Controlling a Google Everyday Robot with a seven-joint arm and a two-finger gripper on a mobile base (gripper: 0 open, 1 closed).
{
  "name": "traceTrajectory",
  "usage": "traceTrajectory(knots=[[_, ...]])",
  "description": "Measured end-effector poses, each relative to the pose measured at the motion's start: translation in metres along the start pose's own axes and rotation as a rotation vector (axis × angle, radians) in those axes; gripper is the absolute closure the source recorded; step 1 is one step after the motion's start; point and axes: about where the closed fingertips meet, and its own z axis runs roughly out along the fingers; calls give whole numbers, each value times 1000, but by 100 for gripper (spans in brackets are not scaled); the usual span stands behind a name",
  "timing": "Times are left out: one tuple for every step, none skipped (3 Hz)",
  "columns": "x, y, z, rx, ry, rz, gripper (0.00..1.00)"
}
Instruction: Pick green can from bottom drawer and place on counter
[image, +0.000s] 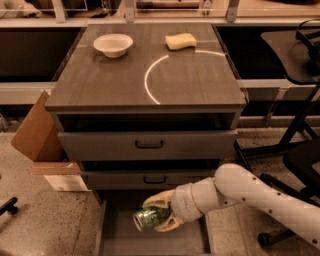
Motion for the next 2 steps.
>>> traceTrajectory(knots=[[-26,-20,-51,46,20,-12,100],[-26,-20,-51,46,20,-12,100]])
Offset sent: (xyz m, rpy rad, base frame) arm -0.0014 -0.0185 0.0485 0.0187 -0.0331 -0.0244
